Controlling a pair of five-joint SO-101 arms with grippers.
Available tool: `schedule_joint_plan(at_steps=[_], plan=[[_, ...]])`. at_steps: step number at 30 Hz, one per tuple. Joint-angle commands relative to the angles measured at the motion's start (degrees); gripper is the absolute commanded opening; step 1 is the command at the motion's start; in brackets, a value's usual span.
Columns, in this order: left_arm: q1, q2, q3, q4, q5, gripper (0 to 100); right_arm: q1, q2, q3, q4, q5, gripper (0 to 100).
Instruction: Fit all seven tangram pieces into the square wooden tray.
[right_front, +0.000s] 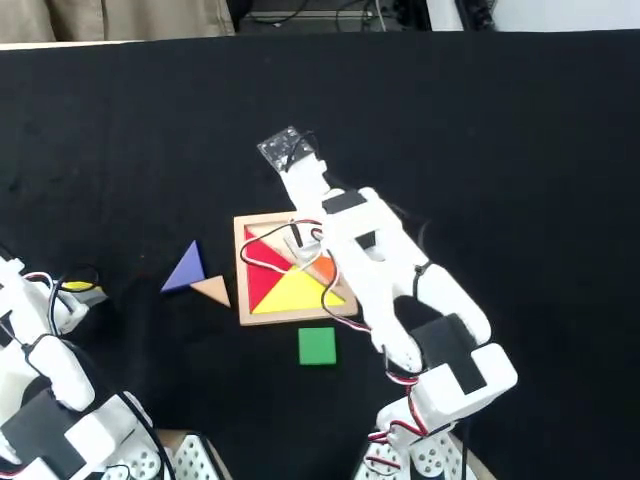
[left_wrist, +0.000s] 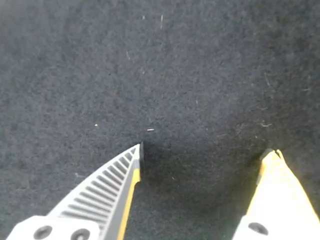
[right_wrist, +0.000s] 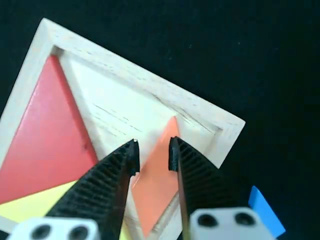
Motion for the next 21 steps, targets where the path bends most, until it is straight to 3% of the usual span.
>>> schedule_joint_plan(at_steps=[1,21], plan=[[0.75,-0.18,-0.92,-0.62,-0.18,36,0.26,-0.13,-2.15,3.78,2.46,10.6],[0.75,-0.18,-1.10,-0.62,0.00,36,0.09,-4.53,-2.33,14.86,8.97,10.6]])
